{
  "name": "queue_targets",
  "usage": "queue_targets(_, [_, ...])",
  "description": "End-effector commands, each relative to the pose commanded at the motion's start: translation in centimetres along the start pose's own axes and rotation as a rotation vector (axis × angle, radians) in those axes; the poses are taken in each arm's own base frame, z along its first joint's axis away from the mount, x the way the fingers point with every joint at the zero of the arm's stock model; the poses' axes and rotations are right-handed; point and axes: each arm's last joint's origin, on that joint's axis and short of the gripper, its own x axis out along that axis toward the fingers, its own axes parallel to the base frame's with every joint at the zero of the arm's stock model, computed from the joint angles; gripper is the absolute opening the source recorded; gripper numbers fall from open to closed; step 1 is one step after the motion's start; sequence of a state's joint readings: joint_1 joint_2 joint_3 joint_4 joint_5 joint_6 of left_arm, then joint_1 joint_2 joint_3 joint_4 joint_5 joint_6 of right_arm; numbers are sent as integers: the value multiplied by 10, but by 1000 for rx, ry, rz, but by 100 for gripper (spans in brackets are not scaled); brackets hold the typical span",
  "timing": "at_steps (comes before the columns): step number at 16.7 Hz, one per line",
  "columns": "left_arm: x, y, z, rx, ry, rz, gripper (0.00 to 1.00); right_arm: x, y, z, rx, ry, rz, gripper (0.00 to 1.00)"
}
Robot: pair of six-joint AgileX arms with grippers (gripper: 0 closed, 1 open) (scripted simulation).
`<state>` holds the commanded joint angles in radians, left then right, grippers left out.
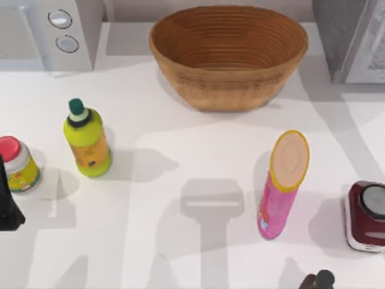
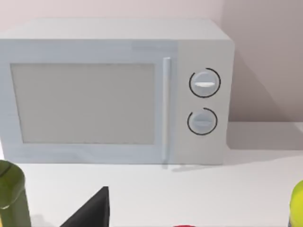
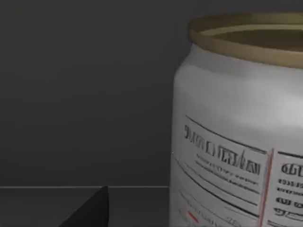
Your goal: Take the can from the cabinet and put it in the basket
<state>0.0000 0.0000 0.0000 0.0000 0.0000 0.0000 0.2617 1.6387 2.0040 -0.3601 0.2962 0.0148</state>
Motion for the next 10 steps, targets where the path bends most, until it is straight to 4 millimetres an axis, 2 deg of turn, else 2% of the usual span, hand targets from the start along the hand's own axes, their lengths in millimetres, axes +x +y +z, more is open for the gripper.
queue_targets(2, [0, 0, 0, 0, 0, 0, 100, 9, 0, -1, 0, 0, 0, 100])
queue_targets(6, [0, 0, 0, 0, 0, 0, 100, 10, 0, -1, 0, 0, 0, 100])
queue_targets(10, [0, 0, 0, 0, 0, 0, 100, 10, 0, -1, 0, 0, 0, 70])
